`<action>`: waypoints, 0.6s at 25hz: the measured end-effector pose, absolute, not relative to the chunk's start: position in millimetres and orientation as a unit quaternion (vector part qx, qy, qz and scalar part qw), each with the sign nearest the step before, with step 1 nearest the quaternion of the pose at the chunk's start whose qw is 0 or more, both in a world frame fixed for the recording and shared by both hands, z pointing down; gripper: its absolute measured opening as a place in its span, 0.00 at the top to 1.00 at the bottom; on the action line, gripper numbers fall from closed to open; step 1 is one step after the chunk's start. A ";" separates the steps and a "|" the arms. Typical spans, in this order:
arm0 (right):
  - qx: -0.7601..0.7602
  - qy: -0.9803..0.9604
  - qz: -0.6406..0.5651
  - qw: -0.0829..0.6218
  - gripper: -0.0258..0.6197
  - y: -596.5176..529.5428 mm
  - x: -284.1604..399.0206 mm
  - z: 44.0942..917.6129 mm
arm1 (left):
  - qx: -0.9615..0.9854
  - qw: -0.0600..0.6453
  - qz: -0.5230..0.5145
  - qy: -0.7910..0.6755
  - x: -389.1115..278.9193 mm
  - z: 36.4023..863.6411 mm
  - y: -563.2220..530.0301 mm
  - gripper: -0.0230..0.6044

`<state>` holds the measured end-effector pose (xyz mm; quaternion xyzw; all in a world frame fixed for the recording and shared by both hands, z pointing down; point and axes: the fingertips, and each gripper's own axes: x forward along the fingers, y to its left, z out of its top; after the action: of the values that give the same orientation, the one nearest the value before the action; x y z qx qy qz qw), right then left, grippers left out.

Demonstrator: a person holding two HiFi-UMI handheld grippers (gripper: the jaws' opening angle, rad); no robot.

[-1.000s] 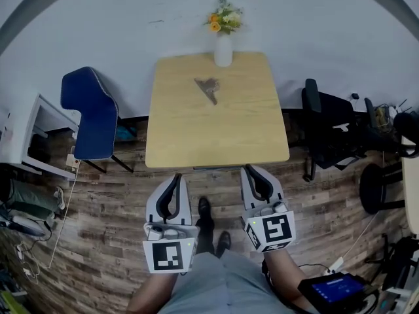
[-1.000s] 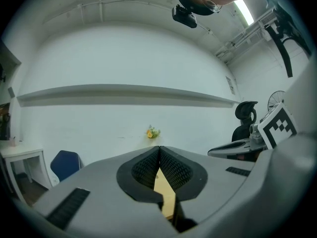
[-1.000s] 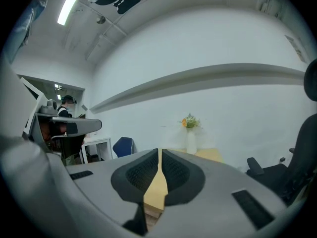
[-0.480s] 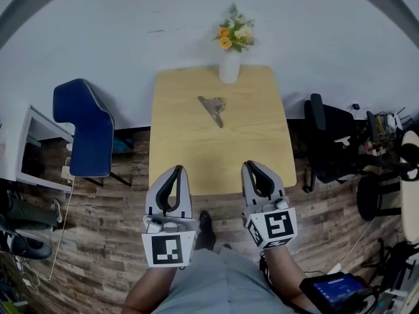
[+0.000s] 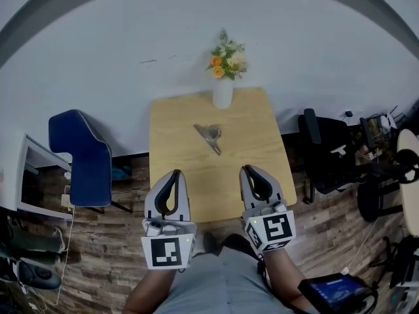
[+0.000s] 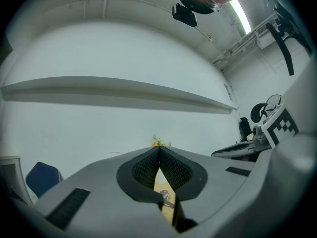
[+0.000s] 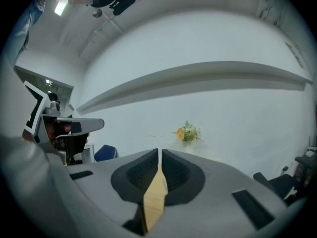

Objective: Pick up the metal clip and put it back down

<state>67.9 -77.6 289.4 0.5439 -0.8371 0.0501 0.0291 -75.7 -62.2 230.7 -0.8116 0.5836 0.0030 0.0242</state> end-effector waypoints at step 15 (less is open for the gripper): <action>0.521 -0.845 0.106 0.061 0.88 -193.0 80.4 351.1 | -0.794 -0.032 -0.043 0.606 -67.5 290.8 -173.8 0.93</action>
<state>80.4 -193.0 351.1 0.5206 -0.8450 0.1065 0.0611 -67.5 -173.8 290.8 -0.7937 0.6059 -0.0427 -0.0325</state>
